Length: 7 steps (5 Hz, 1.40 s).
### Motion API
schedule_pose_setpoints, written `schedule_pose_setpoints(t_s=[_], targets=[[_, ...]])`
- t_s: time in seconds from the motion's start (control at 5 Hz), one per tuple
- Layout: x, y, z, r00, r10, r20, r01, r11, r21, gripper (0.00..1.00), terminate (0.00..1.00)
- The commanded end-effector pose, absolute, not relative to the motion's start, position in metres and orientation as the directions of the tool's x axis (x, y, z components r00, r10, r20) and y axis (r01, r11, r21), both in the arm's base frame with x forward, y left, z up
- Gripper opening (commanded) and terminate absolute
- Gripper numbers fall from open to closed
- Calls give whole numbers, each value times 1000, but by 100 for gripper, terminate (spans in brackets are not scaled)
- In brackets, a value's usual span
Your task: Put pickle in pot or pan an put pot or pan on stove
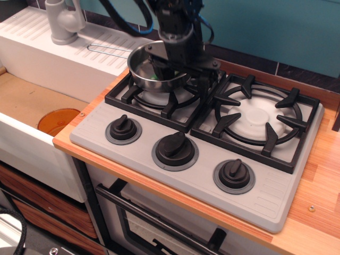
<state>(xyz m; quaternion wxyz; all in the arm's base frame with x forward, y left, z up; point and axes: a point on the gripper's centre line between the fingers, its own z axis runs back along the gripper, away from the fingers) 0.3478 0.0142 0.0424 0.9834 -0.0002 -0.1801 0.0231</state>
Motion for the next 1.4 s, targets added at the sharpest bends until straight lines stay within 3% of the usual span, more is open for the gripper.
schedule_pose_setpoints(t_s=[0.0, 0.6, 1.2], targets=[[364, 6, 35, 913, 80, 401, -81, 997, -12, 0, 0], [362, -2, 43, 920, 89, 381, -91, 996, -13, 0, 0], [353, -26, 95, 937, 99, 336, -114, 993, 26, 0, 0]])
